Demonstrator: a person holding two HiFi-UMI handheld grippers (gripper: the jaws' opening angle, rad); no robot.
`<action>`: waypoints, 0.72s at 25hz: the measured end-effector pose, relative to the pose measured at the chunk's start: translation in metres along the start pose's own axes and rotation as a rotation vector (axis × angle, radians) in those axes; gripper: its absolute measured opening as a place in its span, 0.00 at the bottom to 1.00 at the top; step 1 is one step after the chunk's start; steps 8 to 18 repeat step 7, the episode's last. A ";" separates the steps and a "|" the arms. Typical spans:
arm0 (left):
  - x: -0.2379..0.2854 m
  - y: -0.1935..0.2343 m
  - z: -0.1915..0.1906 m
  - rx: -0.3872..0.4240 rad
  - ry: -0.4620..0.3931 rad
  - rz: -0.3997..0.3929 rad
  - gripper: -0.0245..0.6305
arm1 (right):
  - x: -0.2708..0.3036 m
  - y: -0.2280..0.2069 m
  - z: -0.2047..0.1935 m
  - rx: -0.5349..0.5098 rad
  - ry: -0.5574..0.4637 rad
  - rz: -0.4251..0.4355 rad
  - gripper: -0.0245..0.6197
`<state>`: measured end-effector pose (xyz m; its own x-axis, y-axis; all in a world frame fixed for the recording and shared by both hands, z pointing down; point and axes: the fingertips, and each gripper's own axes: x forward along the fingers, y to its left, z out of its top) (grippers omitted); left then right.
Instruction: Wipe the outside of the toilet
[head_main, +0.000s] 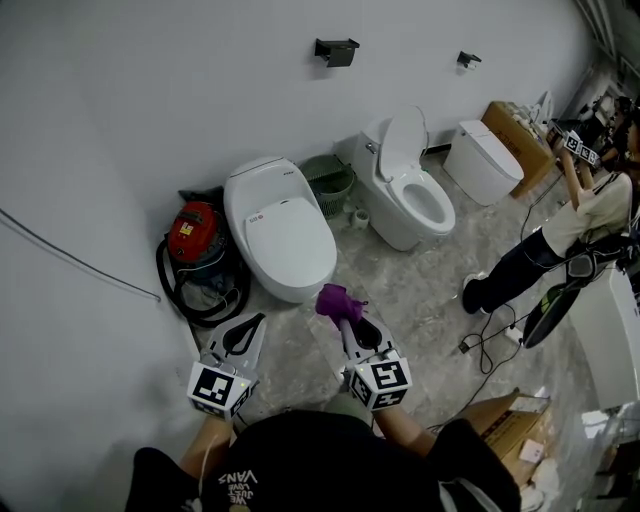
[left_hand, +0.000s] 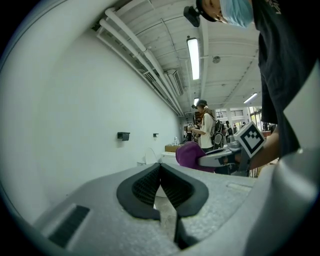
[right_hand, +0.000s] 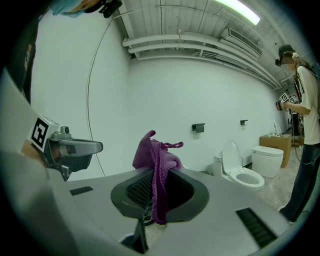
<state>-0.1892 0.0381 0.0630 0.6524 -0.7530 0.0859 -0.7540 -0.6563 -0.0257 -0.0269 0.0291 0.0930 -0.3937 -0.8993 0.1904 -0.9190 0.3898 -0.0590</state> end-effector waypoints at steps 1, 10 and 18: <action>0.001 0.000 0.000 0.000 0.001 -0.003 0.05 | 0.000 0.000 -0.001 0.000 0.003 0.000 0.11; 0.004 -0.007 0.000 -0.003 0.002 -0.010 0.05 | -0.007 -0.004 -0.001 -0.004 0.016 -0.001 0.11; 0.004 -0.007 0.000 -0.003 0.002 -0.010 0.05 | -0.007 -0.004 -0.001 -0.004 0.016 -0.001 0.11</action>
